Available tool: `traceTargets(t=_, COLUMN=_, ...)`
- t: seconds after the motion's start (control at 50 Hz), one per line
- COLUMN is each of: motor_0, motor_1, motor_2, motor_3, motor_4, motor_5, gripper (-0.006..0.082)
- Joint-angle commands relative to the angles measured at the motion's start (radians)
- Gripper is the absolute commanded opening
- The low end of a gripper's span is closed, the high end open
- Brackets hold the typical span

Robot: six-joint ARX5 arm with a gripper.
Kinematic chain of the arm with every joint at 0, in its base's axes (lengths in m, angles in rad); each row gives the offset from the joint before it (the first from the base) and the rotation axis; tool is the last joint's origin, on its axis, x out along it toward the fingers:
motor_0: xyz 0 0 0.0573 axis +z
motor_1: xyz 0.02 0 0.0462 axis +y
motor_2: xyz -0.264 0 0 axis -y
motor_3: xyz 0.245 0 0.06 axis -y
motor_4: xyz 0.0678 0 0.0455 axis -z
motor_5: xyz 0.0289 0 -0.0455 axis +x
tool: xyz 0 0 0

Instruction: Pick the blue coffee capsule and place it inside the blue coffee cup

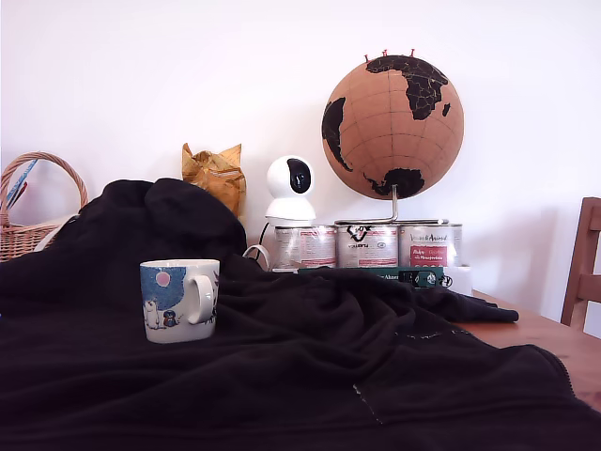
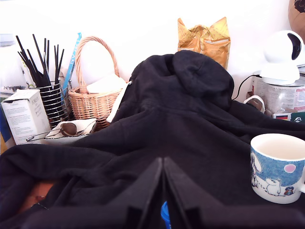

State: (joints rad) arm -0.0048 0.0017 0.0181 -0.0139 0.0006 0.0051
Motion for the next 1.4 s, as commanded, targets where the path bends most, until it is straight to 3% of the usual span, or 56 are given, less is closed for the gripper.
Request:
traceTargets(t=0.0, motor_0=0.023, motor_1=-0.014, motor_2=0.004, motor_3=-0.066, motor_4=0.161, motor_5=-0.060, gripper=-0.0024)
traceTargets(t=0.2, motor_0=0.023, motor_1=-0.014, motor_2=0.004, motor_3=-0.058, motor_4=0.177, motor_5=-0.094, gripper=-0.0024)
traceTargets(t=0.54, motor_0=0.023, motor_1=-0.005, motor_2=0.048, motor_3=0.125, motor_4=0.203, motor_5=-0.249, gripper=-0.0023)
traceTargets(t=0.76, motor_0=0.023, motor_1=0.153, motor_2=0.084, motor_3=0.156, motor_4=0.216, motor_5=-0.256, gripper=-0.0019)
traceTargets(t=0.82, motor_0=0.023, motor_1=0.218, motor_2=0.084, motor_3=0.184, motor_4=0.206, motor_5=-0.223, gripper=0.0055)
traceTargets(t=0.98, motor_0=0.023, motor_1=0.399, motor_2=0.084, motor_3=0.231, motor_4=0.175, motor_5=-0.127, gripper=0.0589)
traceTargets(t=1.02, motor_0=0.023, motor_1=0.454, motor_2=0.084, motor_3=0.231, motor_4=0.169, motor_5=-0.126, gripper=0.0672)
traceTargets(t=1.06, motor_0=0.023, motor_1=0.510, motor_2=0.084, motor_3=0.231, motor_4=0.154, motor_5=-0.125, gripper=0.0704)
traceTargets(t=1.38, motor_0=0.023, motor_1=0.919, motor_2=0.084, motor_3=0.444, motor_4=0.122, motor_5=-0.074, gripper=0.0700)
